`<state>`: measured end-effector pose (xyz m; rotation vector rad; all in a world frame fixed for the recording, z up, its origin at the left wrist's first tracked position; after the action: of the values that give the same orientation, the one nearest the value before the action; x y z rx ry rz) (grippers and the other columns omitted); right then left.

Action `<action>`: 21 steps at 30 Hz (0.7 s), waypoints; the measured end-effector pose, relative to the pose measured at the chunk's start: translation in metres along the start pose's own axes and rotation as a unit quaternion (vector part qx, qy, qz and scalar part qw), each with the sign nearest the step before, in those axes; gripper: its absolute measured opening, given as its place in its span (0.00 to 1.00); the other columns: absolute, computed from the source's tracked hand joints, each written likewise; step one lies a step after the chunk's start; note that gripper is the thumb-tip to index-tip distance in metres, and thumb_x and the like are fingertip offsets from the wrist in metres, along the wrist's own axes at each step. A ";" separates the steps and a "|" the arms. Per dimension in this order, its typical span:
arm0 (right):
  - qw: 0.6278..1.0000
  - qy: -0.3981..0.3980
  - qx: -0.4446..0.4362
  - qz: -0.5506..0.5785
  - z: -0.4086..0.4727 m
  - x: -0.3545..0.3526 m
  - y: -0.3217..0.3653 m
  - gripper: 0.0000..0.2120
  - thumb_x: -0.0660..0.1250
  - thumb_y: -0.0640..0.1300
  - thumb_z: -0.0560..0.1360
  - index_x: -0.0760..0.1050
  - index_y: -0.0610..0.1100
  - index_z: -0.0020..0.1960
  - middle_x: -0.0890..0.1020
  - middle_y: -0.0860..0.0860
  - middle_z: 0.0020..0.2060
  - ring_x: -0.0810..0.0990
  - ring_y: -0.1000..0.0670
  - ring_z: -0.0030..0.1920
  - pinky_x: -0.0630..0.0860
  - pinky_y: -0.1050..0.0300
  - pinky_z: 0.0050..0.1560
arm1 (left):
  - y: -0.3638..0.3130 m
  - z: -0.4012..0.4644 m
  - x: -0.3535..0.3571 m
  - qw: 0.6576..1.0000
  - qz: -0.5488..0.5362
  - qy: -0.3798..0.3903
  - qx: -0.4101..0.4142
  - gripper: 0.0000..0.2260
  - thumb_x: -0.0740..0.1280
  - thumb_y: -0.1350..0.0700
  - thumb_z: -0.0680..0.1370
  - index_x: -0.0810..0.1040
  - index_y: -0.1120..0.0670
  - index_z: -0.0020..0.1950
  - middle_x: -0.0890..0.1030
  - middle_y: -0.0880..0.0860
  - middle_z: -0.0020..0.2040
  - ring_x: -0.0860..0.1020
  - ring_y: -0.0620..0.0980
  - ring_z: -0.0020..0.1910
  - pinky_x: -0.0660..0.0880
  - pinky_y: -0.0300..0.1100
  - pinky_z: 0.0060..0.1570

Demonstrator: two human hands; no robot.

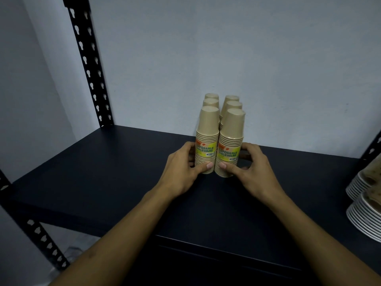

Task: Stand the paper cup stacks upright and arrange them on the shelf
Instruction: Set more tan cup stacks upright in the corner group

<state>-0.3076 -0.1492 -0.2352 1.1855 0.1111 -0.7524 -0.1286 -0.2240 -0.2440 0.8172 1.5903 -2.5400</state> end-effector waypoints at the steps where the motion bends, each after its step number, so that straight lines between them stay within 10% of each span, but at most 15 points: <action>1: 1.000 0.002 0.000 0.003 0.000 0.001 0.000 0.29 0.78 0.49 0.71 0.72 0.50 0.68 0.74 0.57 0.62 0.76 0.62 0.58 0.80 0.51 0.60 | 0.000 0.000 0.000 1.000 0.001 0.001 0.000 0.29 0.77 0.51 0.74 0.72 0.53 0.72 0.83 0.49 0.63 0.82 0.42 0.58 0.77 0.28 0.52; 21: 1.000 0.003 0.011 0.009 -0.001 0.002 -0.004 0.29 0.78 0.50 0.71 0.72 0.50 0.69 0.76 0.53 0.65 0.77 0.58 0.59 0.80 0.53 0.59 | 0.000 0.000 0.003 1.000 0.013 -0.001 0.006 0.27 0.76 0.51 0.75 0.72 0.54 0.71 0.82 0.49 0.63 0.82 0.44 0.60 0.78 0.36 0.60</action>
<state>-0.3082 -0.1492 -0.2395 1.2077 0.0968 -0.7350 -0.1308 -0.2229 -0.2451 0.8301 1.5546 -2.5336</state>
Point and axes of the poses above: each hand's wrist, its own z-axis towards the middle knuckle, its own x-axis out of the palm, y = z × x, the point moved 10 cm from there along z, towards the middle knuckle
